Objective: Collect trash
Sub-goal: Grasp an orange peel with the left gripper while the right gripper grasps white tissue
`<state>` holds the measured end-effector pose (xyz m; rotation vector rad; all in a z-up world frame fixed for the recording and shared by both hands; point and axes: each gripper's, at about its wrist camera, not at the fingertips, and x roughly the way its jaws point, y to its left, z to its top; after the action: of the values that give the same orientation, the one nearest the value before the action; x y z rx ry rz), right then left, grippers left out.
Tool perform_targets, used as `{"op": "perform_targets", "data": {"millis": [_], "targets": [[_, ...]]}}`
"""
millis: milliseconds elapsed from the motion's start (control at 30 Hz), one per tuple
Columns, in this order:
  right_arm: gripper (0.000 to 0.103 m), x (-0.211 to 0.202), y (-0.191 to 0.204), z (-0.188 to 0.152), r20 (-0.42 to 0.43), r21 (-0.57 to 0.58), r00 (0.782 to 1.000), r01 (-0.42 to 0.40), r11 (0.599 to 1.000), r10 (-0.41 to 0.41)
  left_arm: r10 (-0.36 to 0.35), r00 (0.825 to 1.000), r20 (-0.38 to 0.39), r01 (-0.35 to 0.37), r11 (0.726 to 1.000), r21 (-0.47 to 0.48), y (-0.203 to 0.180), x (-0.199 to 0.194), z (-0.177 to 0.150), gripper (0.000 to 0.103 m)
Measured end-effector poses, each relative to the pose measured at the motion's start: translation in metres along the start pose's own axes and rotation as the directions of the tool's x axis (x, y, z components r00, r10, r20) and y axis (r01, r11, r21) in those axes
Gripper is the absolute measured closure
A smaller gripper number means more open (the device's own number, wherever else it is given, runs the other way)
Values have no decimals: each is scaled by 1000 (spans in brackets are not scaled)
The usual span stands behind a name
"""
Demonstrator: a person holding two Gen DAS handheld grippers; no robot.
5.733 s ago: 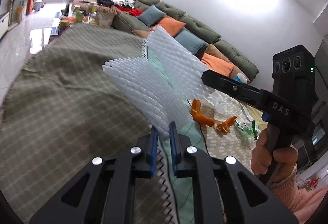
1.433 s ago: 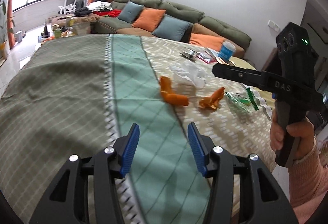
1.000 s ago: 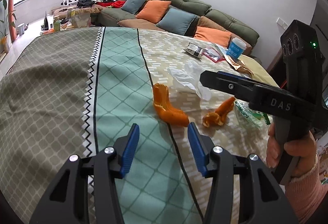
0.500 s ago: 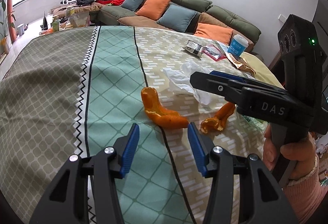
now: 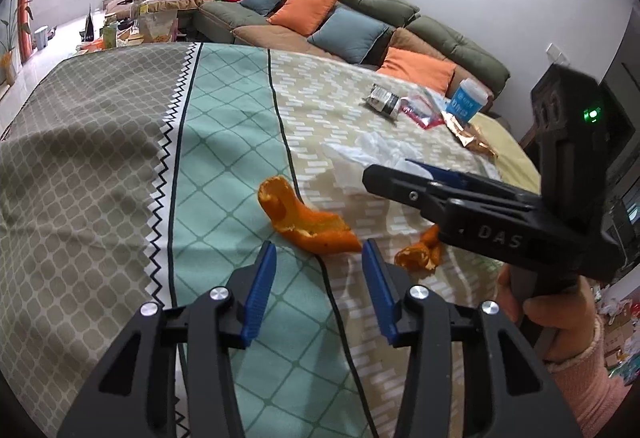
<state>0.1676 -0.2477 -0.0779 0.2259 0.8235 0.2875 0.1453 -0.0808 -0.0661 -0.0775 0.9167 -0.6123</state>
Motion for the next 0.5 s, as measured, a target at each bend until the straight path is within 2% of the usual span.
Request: {"op": "perform_targets", "data": {"millis": [67, 233, 333, 400, 467, 500], "targets": [[59, 0, -1, 0, -2, 5, 1000, -5, 1000, 5, 3, 1000, -1, -3, 1000, 3, 0, 0, 1, 53], [81, -5, -2, -1, 9, 11, 1000, -10, 1000, 10, 11, 999, -32, -11, 1000, 0, -2, 11, 5, 53], [89, -8, -3, -1, 15, 14, 1000, -19, 1000, 19, 8, 999, -40, -8, 1000, -1, -3, 17, 8, 55], [90, -9, -4, 0, 19, 14, 1000, -25, 1000, 25, -4, 999, -46, 3, 1000, -10, -2, 18, 8, 69], [93, -11, -4, 0, 23, 15, 999, -32, 999, 32, -11, 999, -47, 10, 1000, -22, 2, 18, 7, 76], [93, -13, -4, -1, 27, 15, 999, -38, 999, 37, -6, 999, -46, 5, 1000, -24, 3, 18, 7, 85]]}}
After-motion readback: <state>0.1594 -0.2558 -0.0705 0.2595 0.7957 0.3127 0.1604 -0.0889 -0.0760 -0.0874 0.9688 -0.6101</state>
